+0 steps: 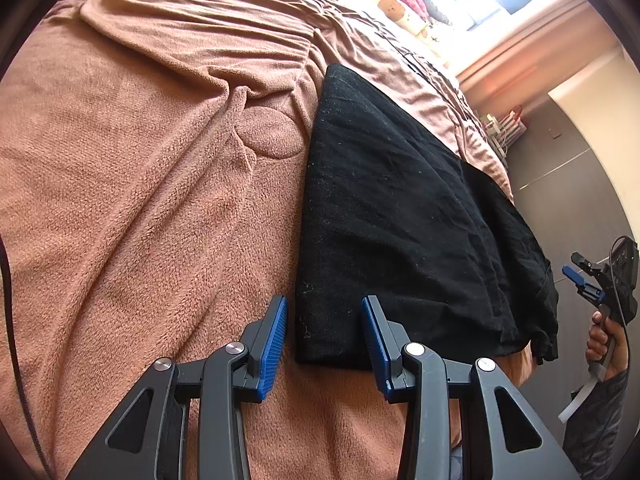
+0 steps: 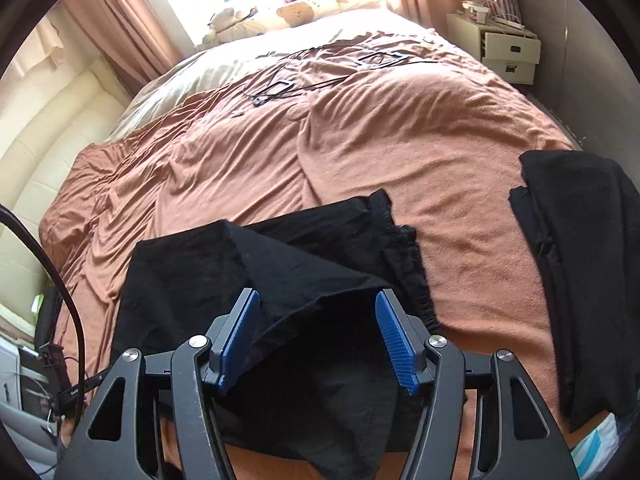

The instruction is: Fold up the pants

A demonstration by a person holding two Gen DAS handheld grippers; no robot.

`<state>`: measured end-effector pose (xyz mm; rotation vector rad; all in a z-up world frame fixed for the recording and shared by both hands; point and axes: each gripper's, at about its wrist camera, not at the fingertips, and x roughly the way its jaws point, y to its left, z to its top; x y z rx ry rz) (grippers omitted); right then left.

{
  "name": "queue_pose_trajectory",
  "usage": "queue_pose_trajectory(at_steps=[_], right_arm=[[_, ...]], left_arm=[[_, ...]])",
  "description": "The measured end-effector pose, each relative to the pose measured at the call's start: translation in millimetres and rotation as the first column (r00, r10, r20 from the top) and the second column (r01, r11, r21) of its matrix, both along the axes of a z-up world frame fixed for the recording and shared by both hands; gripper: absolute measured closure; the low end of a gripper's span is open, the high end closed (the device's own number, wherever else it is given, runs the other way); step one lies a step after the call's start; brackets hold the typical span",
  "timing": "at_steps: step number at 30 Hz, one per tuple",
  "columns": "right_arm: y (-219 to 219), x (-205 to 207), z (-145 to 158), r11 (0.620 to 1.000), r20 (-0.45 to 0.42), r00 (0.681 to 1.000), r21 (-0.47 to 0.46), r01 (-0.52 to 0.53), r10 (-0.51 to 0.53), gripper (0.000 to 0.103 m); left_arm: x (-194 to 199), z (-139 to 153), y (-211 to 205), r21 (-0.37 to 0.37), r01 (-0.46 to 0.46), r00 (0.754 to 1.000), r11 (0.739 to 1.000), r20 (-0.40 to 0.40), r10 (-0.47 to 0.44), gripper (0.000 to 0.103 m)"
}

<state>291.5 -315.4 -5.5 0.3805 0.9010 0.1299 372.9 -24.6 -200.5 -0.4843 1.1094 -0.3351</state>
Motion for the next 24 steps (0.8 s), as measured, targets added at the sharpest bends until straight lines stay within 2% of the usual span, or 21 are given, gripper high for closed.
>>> queue_pose_trajectory(at_steps=[5,13,15,16,18,19,20,24], right_arm=[[13,-3,-18,0.995,-0.046,0.997,0.082,-0.061,0.065,0.044],[19,22,-44,0.992,-0.099,0.990,0.090,-0.088,0.096,0.044],[18,27,-45,0.993,-0.100,0.991,0.076,-0.086,0.094,0.055],[21,29,-44,0.994,-0.101,0.991,0.068,-0.081,0.088,0.063],[18,31,-41,0.996,-0.098,0.992,0.046,-0.073,0.078,0.072],[19,30,-39,0.997,-0.094,0.993,0.034,-0.072,0.075,0.082],[19,30,-39,0.997,-0.094,0.993,0.034,-0.072,0.075,0.087],[10,29,-20,0.998,-0.062,0.997,-0.038,-0.048,0.046,0.094]], left_arm=[[-2,0,2,-0.003,-0.001,1.000,1.000,0.002,0.001,0.062],[-4,1,2,-0.005,-0.004,1.000,1.000,0.004,0.004,0.062],[-5,2,3,-0.007,-0.005,1.000,1.000,0.004,0.006,0.062],[-5,2,3,-0.008,-0.006,1.000,1.000,0.003,0.006,0.062],[-6,2,3,-0.008,-0.006,1.000,1.000,0.004,0.006,0.062],[-5,2,3,-0.008,-0.006,1.000,1.000,0.004,0.006,0.062],[-5,2,3,-0.008,-0.006,1.000,1.000,0.004,0.006,0.062],[-5,2,3,-0.008,-0.006,1.000,1.000,0.004,0.006,0.062]])
